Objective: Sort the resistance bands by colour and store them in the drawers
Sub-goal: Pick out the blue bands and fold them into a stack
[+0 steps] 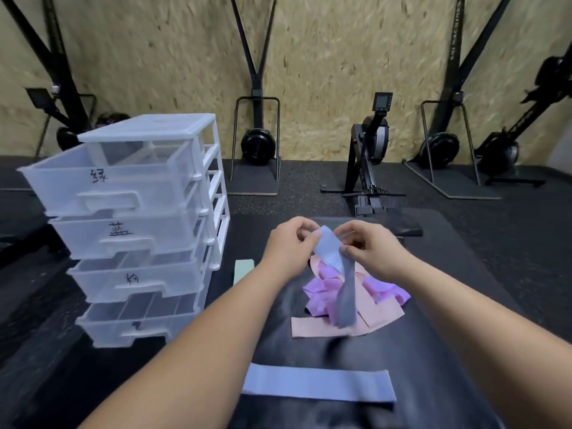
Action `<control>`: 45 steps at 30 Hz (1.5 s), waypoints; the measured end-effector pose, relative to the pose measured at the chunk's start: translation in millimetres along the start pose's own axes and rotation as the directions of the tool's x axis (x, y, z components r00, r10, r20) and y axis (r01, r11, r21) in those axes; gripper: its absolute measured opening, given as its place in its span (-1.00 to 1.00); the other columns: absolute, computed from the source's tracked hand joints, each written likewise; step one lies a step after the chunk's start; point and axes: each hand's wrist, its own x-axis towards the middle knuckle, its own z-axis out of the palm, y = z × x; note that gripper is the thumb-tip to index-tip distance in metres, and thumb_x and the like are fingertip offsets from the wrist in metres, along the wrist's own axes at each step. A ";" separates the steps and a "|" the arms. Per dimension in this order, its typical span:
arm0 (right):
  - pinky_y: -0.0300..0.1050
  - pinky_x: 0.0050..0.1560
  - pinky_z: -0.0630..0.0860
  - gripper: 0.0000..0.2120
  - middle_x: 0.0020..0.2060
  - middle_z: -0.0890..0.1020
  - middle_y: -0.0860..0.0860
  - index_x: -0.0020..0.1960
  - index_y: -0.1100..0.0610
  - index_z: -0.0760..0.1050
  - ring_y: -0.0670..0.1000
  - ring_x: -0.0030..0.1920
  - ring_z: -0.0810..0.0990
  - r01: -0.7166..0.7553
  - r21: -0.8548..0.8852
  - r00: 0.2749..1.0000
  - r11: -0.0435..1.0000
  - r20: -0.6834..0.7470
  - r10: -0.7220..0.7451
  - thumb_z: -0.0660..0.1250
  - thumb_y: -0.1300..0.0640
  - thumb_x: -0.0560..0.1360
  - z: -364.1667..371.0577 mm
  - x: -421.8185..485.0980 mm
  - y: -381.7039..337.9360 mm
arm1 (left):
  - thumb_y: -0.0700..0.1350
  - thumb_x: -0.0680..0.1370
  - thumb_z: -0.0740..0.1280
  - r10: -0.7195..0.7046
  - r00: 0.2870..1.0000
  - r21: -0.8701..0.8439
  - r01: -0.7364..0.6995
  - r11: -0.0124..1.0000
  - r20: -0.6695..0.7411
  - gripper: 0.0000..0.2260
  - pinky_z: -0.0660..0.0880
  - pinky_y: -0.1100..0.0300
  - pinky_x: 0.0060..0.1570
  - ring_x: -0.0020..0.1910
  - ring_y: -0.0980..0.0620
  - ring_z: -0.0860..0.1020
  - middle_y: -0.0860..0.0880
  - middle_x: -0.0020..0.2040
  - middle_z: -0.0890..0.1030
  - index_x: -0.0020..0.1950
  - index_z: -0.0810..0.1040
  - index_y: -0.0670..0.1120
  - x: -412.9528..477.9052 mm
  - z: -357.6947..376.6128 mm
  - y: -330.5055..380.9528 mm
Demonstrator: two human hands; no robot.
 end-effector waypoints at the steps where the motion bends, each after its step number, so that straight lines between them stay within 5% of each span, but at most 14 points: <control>1: -0.04 0.00 0.63 -0.72 -0.19 0.73 -0.15 0.10 -0.12 0.60 -0.08 -0.13 0.69 -0.001 -0.006 1.000 1.000 0.011 0.001 0.41 0.23 0.52 4.5 -8.1 -1.3 | -0.05 0.59 0.46 -0.012 0.999 0.021 0.011 1.000 0.029 -0.91 0.62 0.08 0.03 -0.18 0.08 0.67 0.07 -0.18 0.70 0.08 0.64 0.08 -5.5 -2.0 -1.1; 4: -0.02 -0.04 0.56 -0.71 -0.19 0.69 -0.14 0.16 -0.10 0.55 -0.09 -0.19 0.61 -0.018 0.006 0.999 1.000 0.032 0.017 0.38 0.22 0.53 18.5 -26.7 -3.6 | -0.06 0.52 0.47 -0.076 0.982 0.069 0.065 0.996 0.172 -0.79 0.64 -0.02 0.14 -0.07 0.04 0.71 0.07 -0.13 0.73 0.13 0.63 0.12 -22.4 -10.8 -2.9; 7: 0.04 0.01 0.57 -0.72 -0.14 0.69 -0.08 0.26 -0.07 0.52 -0.04 -0.16 0.58 -0.090 0.017 0.989 0.996 0.115 0.088 0.40 0.12 0.56 29.5 -40.1 -9.5 | -0.07 0.46 0.49 -0.092 0.972 0.129 0.065 0.989 0.215 -0.89 0.68 -0.08 0.07 -0.08 -0.01 0.72 0.08 -0.15 0.74 -0.03 0.69 0.09 -33.9 -19.9 -3.9; 10: 0.00 0.10 0.54 -0.79 -0.10 0.69 -0.05 0.12 -0.14 0.55 0.05 0.04 0.59 -0.047 -0.104 0.973 0.994 0.220 0.069 0.44 -0.15 0.54 41.5 -55.5 -12.0 | -0.13 0.49 0.50 -0.073 0.965 0.156 0.034 0.987 0.251 -0.91 0.65 0.05 -0.03 -0.13 0.05 0.69 0.10 -0.16 0.72 -0.09 0.69 0.07 -44.6 -26.1 2.5; 13: -0.05 0.00 0.52 -0.65 -0.08 0.61 0.08 -0.08 0.01 0.57 0.14 0.09 0.55 -0.047 -0.177 0.976 0.983 0.199 0.082 0.41 -0.29 0.49 53.3 -67.6 -12.3 | -0.07 0.54 0.52 -0.039 0.952 0.147 -0.006 0.989 0.303 -0.95 0.46 0.32 -0.19 -0.29 0.32 0.58 0.21 -0.26 0.66 -0.10 0.69 0.05 -57.7 -29.0 6.1; 19: -0.06 -0.24 0.30 -0.59 0.02 0.59 0.27 -0.30 0.00 0.40 0.19 0.12 0.57 -0.048 -0.099 0.971 0.994 0.227 0.070 0.58 -0.15 0.45 57.5 -90.6 -9.9 | -0.06 0.56 0.53 -0.013 0.986 0.167 -0.015 0.986 0.165 -0.94 0.36 0.46 -0.34 -0.36 0.33 0.52 0.14 -0.25 0.64 -0.07 0.69 -0.01 -83.7 -38.6 -9.7; 23: -0.07 -0.25 0.28 -0.63 -0.28 0.50 -0.01 -0.15 0.08 0.52 0.06 -0.21 0.44 -0.066 -0.162 0.945 0.985 0.308 0.114 0.61 -0.13 0.41 51.6 -102.3 9.5 | -0.04 0.58 0.51 -0.090 0.996 0.071 0.089 0.994 0.020 -0.95 0.50 0.28 -0.25 -0.28 0.23 0.56 0.09 -0.18 0.67 -0.06 0.70 0.01 -100.0 -50.1 -27.9; 26: -0.13 -0.20 0.39 -0.72 -0.28 0.56 -0.12 -0.06 -0.01 0.60 -0.05 -0.26 0.47 -0.103 -0.149 0.932 0.983 0.330 0.148 0.63 -0.10 0.41 42.4 -113.1 23.7 | -0.02 0.56 0.53 -0.162 0.985 -0.002 0.162 0.987 -0.064 -0.93 0.61 0.12 -0.01 -0.17 0.10 0.62 0.07 -0.14 0.70 -0.08 0.69 0.04 -107.7 -58.6 -45.7; 30: -0.20 -0.22 0.40 -0.78 -0.29 0.56 -0.14 -0.05 -0.10 0.63 -0.08 -0.27 0.48 -0.116 -0.216 0.929 0.970 0.322 0.183 0.61 -0.13 0.42 30.9 -126.2 47.7 | -0.04 0.58 0.52 -0.246 0.960 -0.019 0.246 0.969 -0.130 -0.93 0.61 0.05 0.02 -0.16 0.06 0.62 0.00 -0.12 0.72 -0.03 0.68 -0.01 -122.7 -69.7 -68.2; 33: -0.13 -0.18 0.44 -0.76 -0.28 0.61 -0.15 -0.07 -0.11 0.68 -0.08 -0.26 0.51 -0.166 -0.179 0.929 0.970 0.300 0.215 0.59 -0.21 0.38 25.6 -137.4 66.5 | -0.02 0.57 0.53 -0.294 0.948 0.002 0.296 0.955 -0.123 -0.92 0.63 -0.02 0.11 -0.12 0.01 0.64 0.00 -0.13 0.71 -0.06 0.68 0.02 -135.6 -71.4 -85.6; 41: -0.29 -0.25 0.46 -0.81 -0.39 0.61 -0.29 -0.04 -0.05 0.70 -0.13 -0.36 0.54 -0.308 -0.054 0.939 0.950 0.144 0.313 0.65 0.05 0.40 38.0 -167.5 78.0 | 0.00 0.54 0.52 -0.284 0.958 0.205 0.286 0.936 -0.041 -0.90 0.62 -0.01 0.00 -0.23 0.06 0.58 0.09 -0.27 0.63 -0.07 0.62 0.08 -167.1 -61.6 -118.7; 45: -0.32 -0.19 0.41 -0.77 -0.19 0.66 -0.19 -0.05 -0.12 0.66 -0.14 -0.19 0.60 -0.318 -0.123 0.947 0.940 0.017 0.322 0.65 0.02 0.38 54.3 -177.3 77.8 | -0.02 0.56 0.47 -0.201 0.979 0.340 0.193 0.920 -0.012 -0.91 0.58 0.06 -0.03 -0.15 0.08 0.59 0.10 -0.28 0.61 0.00 0.59 0.13 -180.6 -60.1 -126.5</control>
